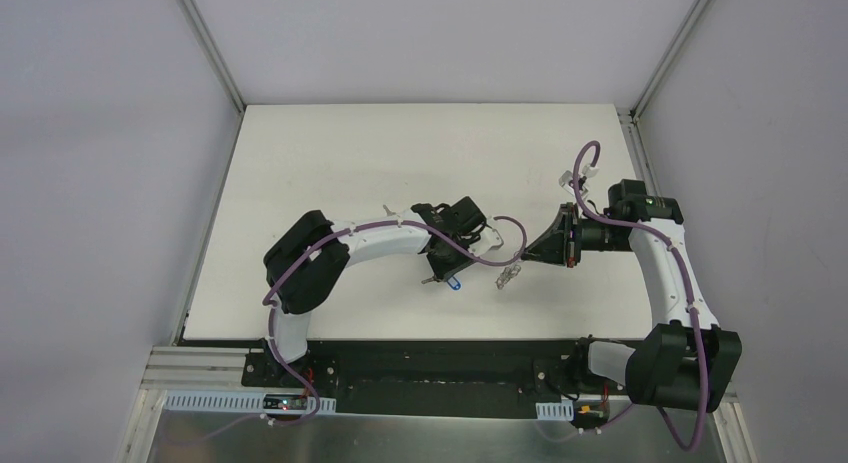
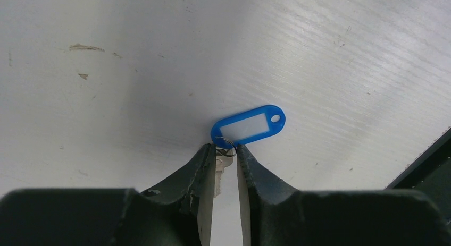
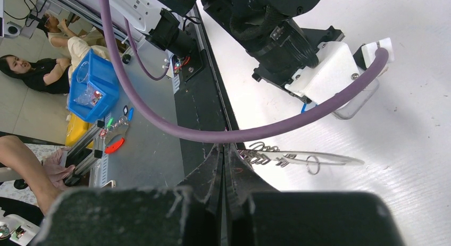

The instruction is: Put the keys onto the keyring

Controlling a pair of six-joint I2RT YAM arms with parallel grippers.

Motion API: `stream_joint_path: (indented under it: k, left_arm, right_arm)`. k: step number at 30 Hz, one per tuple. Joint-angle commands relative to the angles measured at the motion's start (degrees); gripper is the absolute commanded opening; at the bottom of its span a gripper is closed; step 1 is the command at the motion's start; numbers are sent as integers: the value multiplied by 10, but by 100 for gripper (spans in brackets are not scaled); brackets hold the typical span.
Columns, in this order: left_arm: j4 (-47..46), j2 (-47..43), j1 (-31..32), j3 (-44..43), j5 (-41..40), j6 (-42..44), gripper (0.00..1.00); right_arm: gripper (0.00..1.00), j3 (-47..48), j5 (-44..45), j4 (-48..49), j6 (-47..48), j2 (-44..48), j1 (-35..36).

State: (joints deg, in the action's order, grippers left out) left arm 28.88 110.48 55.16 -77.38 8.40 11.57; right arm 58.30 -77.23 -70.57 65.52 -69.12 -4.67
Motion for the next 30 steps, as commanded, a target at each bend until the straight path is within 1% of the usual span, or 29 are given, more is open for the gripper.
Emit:
stream_joint_path:
  k: [1,5,11,18,21,30]
  left_arm:
    - [4,2,6,1,-8,11,21]
    - [5,3,6,0,-9,12,19]
    - [4,0,6,2,-15,14,18]
    - [4,-1,10,5,-20,19,27]
    - [5,0,12,4,-21,20,29]
    - [6,3,18,5,-22,24,30]
  right_arm:
    - [0,22,-27,-12,23,4,-4]
    - [0,22,-27,-12,23,4,-4]
    - [0,21,-27,-11,23,5,-5]
    - [0,20,-27,-13,23,4,-5]
    - [0,19,-27,-12,23,3,-5]
    - [0,19,-25,-13,24,3,-5]
